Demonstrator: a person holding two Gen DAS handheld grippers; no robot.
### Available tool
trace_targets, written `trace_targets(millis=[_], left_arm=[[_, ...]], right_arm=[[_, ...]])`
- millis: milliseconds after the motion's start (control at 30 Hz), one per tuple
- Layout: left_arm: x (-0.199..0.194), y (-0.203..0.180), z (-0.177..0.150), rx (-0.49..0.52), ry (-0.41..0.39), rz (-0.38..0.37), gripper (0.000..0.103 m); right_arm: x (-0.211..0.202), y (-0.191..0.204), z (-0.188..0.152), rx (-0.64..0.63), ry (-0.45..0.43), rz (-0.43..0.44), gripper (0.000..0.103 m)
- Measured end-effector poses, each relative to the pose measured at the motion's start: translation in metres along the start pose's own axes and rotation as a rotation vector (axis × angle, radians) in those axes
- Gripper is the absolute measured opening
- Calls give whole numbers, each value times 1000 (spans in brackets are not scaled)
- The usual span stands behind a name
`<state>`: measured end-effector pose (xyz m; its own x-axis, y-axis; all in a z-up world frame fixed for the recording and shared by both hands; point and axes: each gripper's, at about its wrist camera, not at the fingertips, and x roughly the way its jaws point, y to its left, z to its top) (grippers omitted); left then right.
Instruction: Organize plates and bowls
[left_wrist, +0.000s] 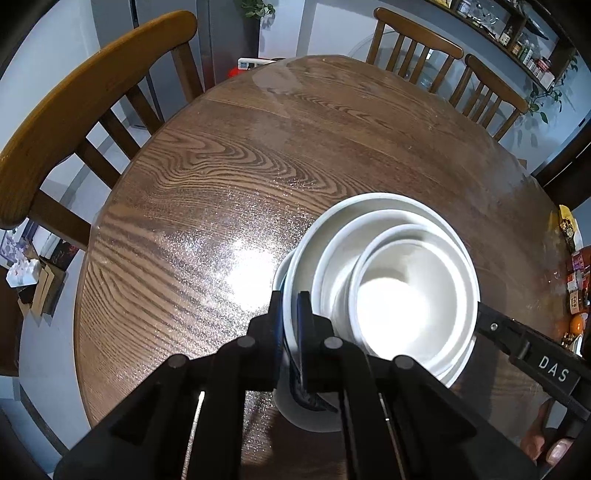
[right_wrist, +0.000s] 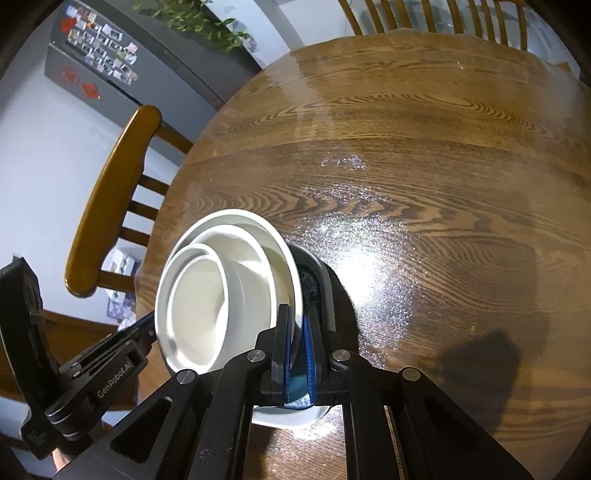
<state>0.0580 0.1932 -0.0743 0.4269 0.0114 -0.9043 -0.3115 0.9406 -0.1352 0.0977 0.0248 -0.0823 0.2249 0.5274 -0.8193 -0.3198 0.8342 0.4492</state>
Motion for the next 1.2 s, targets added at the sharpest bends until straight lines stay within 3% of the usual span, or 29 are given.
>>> trace_targets(millis=[267, 333, 400, 500, 733, 800, 933, 1100, 1200], left_arm=[[-1, 2, -2, -1, -7, -2, 8], [-1, 3, -2, -4, -10, -1, 15], [-1, 6, -2, -7, -15, 17, 36], [-2, 11, -3, -17, -27, 34, 53], [-16, 20, -10, -24, -70, 34, 71], [-23, 21, -14, -19, -89, 25, 82], [-37, 21, -25, 11, -124, 26, 84], [-52, 18, -45, 62, -175, 55, 102], [-59, 19, -58, 75, -214, 94, 102]], right_arm=[[-2, 1, -1, -4, -11, -12, 10], [-3, 0, -2, -8, -20, -28, 10], [-5, 1, -2, -20, -38, -58, 10], [-8, -1, -3, -26, -60, -81, 10], [-37, 4, -7, -86, -178, -139, 10], [-45, 8, -12, -112, -192, -151, 13], [-57, 16, -28, -189, -205, -160, 53], [-64, 21, -51, -270, -176, -104, 62], [-66, 22, -66, -338, -170, -87, 75]])
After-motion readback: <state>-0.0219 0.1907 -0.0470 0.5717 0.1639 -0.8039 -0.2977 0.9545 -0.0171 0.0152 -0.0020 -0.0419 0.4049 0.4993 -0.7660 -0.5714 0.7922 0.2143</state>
